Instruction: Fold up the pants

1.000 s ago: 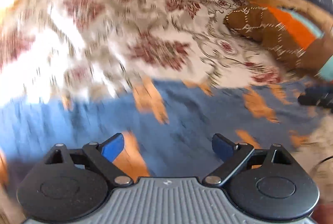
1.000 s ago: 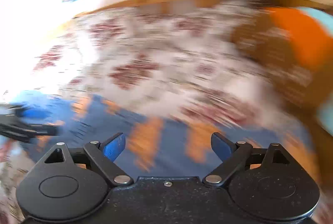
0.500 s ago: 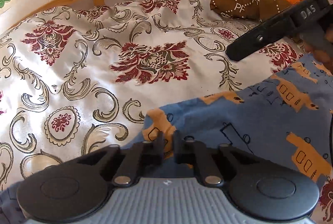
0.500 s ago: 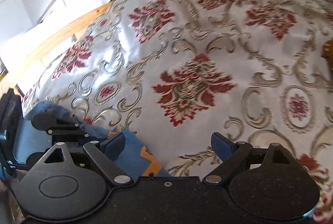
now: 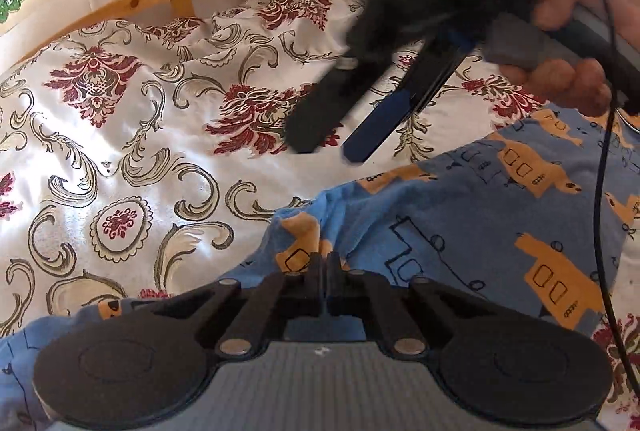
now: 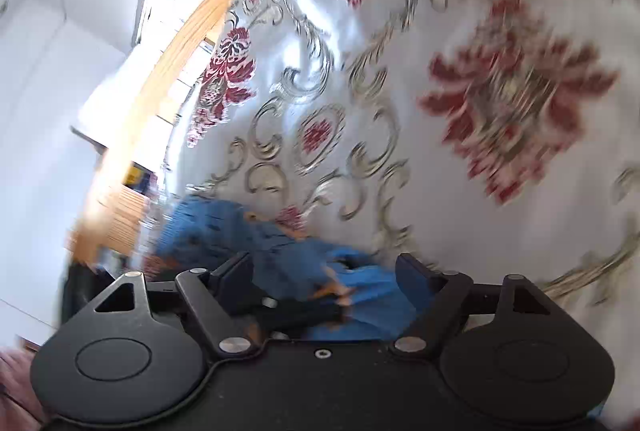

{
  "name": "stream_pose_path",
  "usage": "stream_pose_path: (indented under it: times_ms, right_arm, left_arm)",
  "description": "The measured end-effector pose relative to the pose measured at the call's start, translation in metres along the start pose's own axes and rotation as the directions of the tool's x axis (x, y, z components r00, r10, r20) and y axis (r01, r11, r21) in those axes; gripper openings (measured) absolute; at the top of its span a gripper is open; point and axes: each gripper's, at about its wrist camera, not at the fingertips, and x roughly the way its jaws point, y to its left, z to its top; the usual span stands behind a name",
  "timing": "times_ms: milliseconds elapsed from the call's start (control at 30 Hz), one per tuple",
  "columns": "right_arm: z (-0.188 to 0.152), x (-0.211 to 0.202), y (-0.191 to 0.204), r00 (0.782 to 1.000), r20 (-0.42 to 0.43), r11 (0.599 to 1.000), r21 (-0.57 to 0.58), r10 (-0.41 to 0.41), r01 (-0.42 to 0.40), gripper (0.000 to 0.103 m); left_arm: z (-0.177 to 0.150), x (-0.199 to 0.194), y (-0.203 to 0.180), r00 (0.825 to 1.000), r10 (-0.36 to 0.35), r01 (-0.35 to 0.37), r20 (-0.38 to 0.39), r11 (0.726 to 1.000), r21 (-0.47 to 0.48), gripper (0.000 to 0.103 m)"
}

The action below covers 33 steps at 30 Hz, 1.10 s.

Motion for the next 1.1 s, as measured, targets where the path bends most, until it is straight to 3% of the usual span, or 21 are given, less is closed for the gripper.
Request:
stream_pose_path:
  times_ms: [133, 333, 500, 667, 800, 900, 967, 1100]
  right_arm:
    - [0.008, 0.011, -0.002, 0.995, -0.064, 0.992, 0.103, 0.081, -0.074, 0.078]
    - [0.016, 0.026, 0.003, 0.992, -0.115, 0.992, 0.118, 0.050, -0.036, 0.077]
    - [0.033, 0.030, 0.018, 0.992, -0.125, 0.998, 0.058, 0.024, -0.017, 0.073]
    - [0.023, 0.041, 0.016, 0.976, -0.215, 0.997, 0.063, -0.025, 0.040, 0.064]
    - [0.013, 0.041, 0.007, 0.974, -0.227, 0.993, 0.110, -0.021, 0.047, 0.062]
    - [0.011, 0.047, 0.002, 0.979, -0.202, 0.986, 0.152, -0.039, 0.070, 0.046]
    - [0.013, 0.051, 0.004, 0.983, -0.166, 0.985, 0.137, -0.081, 0.104, 0.006]
    - [0.023, 0.045, 0.009, 0.981, -0.079, 0.980, 0.084, -0.175, 0.182, 0.006]
  left_arm:
    - [-0.003, -0.004, -0.003, 1.000, 0.007, -0.007, 0.004, 1.000, 0.016, 0.001]
    - [-0.002, -0.006, -0.005, 1.000, 0.010, -0.010, 0.013, 1.000, 0.019, 0.001]
    - [-0.002, -0.006, -0.005, 1.000, 0.009, -0.010, 0.013, 1.000, 0.016, 0.001]
    - [-0.002, -0.006, -0.003, 1.000, 0.003, -0.003, 0.013, 1.000, 0.000, 0.001]
    - [-0.003, -0.007, -0.002, 1.000, 0.002, -0.002, 0.014, 1.000, 0.002, 0.001]
    - [-0.002, -0.007, -0.004, 1.000, 0.006, -0.006, 0.014, 1.000, 0.007, 0.001]
    - [-0.002, -0.007, -0.003, 1.000, 0.006, -0.006, 0.019, 1.000, 0.005, 0.001]
    - [-0.003, -0.008, 0.005, 0.999, -0.016, 0.018, 0.033, 0.999, -0.046, 0.002]
